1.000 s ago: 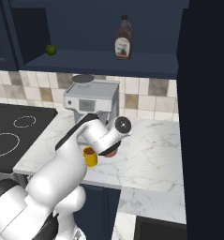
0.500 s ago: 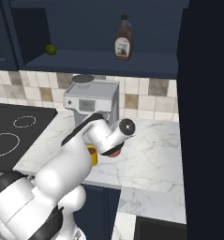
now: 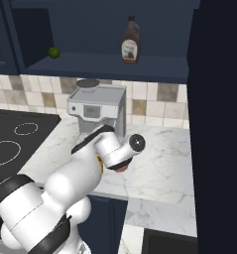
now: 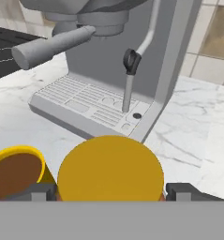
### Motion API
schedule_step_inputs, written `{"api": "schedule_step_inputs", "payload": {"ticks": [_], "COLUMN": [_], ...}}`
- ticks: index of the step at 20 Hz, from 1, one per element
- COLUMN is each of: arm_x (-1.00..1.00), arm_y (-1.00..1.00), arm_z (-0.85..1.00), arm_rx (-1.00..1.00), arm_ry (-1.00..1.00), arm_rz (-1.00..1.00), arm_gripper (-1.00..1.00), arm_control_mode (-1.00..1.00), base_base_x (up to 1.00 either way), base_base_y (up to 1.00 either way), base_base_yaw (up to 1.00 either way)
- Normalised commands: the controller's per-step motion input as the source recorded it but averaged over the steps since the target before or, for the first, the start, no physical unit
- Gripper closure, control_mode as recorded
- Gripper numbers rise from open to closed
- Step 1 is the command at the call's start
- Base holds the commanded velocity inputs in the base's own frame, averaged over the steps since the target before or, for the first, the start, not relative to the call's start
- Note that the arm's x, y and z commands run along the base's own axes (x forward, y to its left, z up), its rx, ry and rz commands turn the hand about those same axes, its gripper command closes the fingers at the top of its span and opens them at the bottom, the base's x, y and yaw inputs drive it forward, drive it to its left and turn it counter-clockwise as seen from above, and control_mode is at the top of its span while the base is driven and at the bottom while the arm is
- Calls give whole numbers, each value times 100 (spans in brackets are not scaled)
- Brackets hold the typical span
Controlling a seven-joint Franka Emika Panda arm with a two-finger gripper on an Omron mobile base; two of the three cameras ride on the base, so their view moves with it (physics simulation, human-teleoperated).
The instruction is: Pick the syrup bottle and honey bottle from the cabinet and place them next to the mug.
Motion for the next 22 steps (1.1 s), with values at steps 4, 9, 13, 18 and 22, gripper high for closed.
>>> {"api": "schedule_step_inputs", "payload": {"ticks": [4, 9, 13, 18, 22], "arm_x": [0, 0, 0, -4, -5], "arm_y": [0, 0, 0, 0, 0], "arm_z": [-14, -3, 0, -2, -4], "arm_rx": [0, 1, 0, 0, 0], "arm_ry": [-8, -8, -1, 3, 1], "arm_rz": [0, 0, 0, 0, 0], "arm_gripper": [100, 100, 100, 100, 100], "arm_control_mode": [-100, -100, -100, -100, -100], "base_base_x": [0, 0, 0, 0, 0], "base_base_y": [0, 0, 0, 0, 0], "base_base_yaw": [0, 0, 0, 0, 0]}}
